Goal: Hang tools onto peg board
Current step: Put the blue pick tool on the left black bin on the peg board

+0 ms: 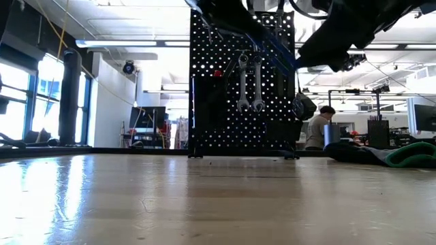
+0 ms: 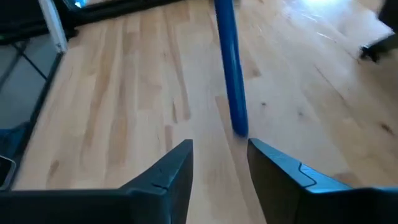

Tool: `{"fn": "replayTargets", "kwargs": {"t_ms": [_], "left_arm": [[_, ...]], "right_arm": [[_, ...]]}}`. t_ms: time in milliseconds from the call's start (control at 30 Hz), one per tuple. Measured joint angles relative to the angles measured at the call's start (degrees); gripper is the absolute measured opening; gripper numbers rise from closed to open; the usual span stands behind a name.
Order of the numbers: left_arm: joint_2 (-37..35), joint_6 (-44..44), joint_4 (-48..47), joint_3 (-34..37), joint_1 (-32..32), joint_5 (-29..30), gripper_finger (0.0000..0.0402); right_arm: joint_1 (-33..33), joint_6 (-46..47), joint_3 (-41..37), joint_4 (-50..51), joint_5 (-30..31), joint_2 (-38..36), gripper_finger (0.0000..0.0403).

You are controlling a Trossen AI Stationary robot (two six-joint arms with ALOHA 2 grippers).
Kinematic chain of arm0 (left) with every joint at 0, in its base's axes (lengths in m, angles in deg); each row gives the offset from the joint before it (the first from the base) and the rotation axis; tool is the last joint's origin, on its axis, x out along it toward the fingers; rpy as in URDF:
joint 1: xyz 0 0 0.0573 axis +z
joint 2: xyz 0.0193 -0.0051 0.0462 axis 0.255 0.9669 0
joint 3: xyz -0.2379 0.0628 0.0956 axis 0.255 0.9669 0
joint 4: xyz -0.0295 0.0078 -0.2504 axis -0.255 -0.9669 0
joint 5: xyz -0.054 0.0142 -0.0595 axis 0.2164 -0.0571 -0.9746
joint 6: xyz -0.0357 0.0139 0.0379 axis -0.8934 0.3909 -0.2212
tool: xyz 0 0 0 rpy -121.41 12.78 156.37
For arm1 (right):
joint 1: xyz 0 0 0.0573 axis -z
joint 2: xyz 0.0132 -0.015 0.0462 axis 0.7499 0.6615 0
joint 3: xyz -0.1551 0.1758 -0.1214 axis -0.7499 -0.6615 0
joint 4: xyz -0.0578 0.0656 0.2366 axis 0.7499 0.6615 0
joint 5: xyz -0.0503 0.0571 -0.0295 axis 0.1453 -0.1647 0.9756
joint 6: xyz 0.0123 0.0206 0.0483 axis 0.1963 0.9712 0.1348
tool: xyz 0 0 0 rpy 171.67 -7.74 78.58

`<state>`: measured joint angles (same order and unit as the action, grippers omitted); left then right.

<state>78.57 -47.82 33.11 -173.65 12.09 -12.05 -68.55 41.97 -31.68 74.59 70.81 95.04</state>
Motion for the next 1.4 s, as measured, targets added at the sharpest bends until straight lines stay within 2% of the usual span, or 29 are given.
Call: {"fn": "replayTargets", "kwargs": {"t_ms": [133, 333, 533, 700, 833, 967, 1200, 1400], "left_arm": [[-5.20, 0.82, -2.06, 0.00, -0.01, 5.33, 0.0017], [-13.68, 2.62, -4.09, 0.00, 0.01, 16.30, 0.0017], [-21.91, 4.57, -2.64, -0.04, 0.01, 25.36, 0.0017], [-25.70, 6.50, 0.38, 0.37, 0.05, 30.18, 0.0016], [-29.38, 9.55, 9.19, 6.30, 0.64, 30.98, 0.0016], [-34.14, 11.43, 21.60, 15.98, 2.37, 30.40, 0.0016], [-41.82, 11.41, 47.01, 35.13, 6.87, 25.82, 0.0016], [-43.93, 9.24, 65.64, 47.35, 10.82, 22.06, 0.0016]], "right_arm": [[-1.06, 0.39, 0.00, 2.57, 2.89, -3.00, 0.0150], [-2.95, -0.01, 0.02, 6.87, 8.28, -7.25, 0.0150], [-4.62, -0.01, 0.02, 9.22, 9.82, -8.26, 0.0151], [-5.48, -0.01, 0.01, 10.61, 10.35, -8.13, 0.0151], [-5.95, 0.00, 0.00, 10.63, 10.75, -8.13, 0.0151], [-6.72, 0.95, 0.00, 10.78, 10.86, -8.13, 0.0151], [-7.59, 1.98, 0.00, 11.18, 11.28, -8.13, 0.0151], [-7.57, 2.55, 0.00, 10.98, 11.34, -8.13, 0.0151]]}}
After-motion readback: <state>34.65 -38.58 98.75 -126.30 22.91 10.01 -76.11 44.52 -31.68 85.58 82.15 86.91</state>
